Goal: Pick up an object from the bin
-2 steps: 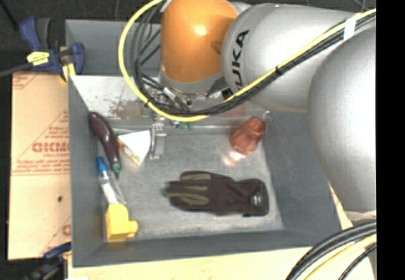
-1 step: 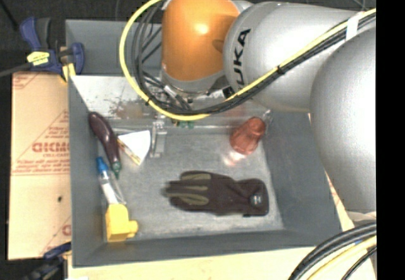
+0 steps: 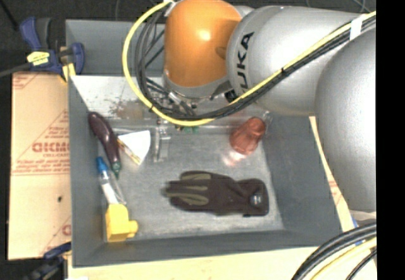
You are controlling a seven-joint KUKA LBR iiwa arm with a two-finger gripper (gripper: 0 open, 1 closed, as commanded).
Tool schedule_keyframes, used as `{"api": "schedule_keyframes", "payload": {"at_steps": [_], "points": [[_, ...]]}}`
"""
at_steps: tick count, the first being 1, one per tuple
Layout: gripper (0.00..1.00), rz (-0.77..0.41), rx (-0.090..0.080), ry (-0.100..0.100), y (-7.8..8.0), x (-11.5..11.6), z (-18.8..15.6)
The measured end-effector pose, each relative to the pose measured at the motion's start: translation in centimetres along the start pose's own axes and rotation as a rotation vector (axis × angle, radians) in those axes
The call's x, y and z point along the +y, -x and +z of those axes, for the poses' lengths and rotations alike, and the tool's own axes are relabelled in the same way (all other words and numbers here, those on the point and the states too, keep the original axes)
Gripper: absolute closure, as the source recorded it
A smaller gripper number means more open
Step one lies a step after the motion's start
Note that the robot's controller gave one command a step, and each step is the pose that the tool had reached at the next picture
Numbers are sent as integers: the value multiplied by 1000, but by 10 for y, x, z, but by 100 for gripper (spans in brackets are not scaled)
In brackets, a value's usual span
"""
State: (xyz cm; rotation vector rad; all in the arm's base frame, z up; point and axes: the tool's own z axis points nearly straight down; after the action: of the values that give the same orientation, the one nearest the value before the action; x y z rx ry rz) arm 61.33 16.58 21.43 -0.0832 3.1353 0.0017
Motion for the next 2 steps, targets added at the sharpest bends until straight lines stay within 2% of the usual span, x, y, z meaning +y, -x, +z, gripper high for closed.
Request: {"api": "schedule_keyframes", "payload": {"at_steps": [1,2], "points": [[0,-119,-1,0,-26,-31,41],[0,-72,-1,-1,-18,-31,57]]}}
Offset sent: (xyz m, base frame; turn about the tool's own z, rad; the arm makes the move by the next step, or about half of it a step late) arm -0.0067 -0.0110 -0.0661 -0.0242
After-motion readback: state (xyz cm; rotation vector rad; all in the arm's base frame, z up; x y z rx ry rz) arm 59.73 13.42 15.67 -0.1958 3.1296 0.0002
